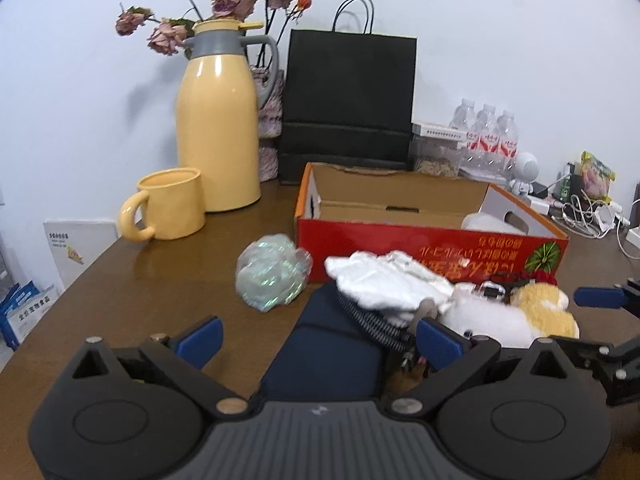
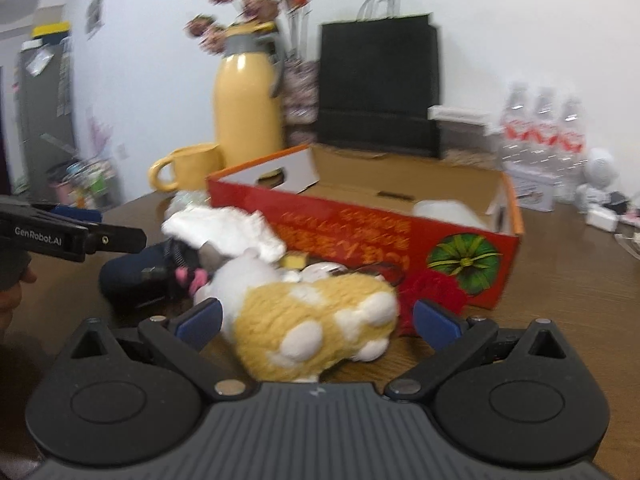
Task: Organize objects
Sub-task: 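Move the left gripper back toward the clear plastic bag on the table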
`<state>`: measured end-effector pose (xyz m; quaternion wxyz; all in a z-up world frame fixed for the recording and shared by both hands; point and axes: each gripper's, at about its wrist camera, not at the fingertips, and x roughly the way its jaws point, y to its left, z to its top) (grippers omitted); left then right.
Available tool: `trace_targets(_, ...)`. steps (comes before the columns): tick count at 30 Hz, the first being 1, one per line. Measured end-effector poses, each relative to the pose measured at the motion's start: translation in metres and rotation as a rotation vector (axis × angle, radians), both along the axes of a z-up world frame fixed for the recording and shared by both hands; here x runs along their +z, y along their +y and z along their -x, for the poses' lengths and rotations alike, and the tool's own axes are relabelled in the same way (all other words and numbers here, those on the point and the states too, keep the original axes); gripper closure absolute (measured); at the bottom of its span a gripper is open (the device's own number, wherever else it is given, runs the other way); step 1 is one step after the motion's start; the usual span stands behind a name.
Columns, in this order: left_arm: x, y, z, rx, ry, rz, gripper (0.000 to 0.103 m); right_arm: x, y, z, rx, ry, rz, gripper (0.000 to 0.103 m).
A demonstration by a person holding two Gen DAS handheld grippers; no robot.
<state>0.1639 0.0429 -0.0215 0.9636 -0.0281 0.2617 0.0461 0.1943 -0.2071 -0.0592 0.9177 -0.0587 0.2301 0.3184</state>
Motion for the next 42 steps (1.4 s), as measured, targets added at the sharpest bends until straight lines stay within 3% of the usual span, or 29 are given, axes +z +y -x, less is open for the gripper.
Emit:
trace_targets(6, 0.003, 0.01, 0.015, 0.046, 0.041, 0.009, 0.0, -0.003, 0.003, -0.019, 0.078, 0.047, 0.041, 0.0)
trace_targets(17, 0.016, 0.005, 0.031, 0.107, 0.042, -0.004, 0.0, -0.006, 0.009, -0.043, 0.236, 0.058, 0.079, 0.0)
trace_targets(23, 0.015, -0.002, 0.025, 0.136, 0.075, -0.007, 0.0, -0.011, 0.004, -0.043, 0.244, 0.063, 0.043, 0.0)
trace_targets(29, 0.015, -0.015, 0.017, 0.15, 0.088, 0.003, 0.0, -0.01, 0.007, -0.025, 0.228, -0.009, 0.093, 0.01)
trace_targets(33, 0.014, -0.023, 0.014, 0.147, 0.1, -0.008, 0.0, -0.008, 0.001, -0.02, 0.232, 0.011, 0.059, 0.015)
trace_targets(42, 0.017, -0.015, 0.01, 0.177, 0.083, 0.007, 0.0, 0.003, -0.015, 0.001, 0.176, -0.047, -0.026, 0.017)
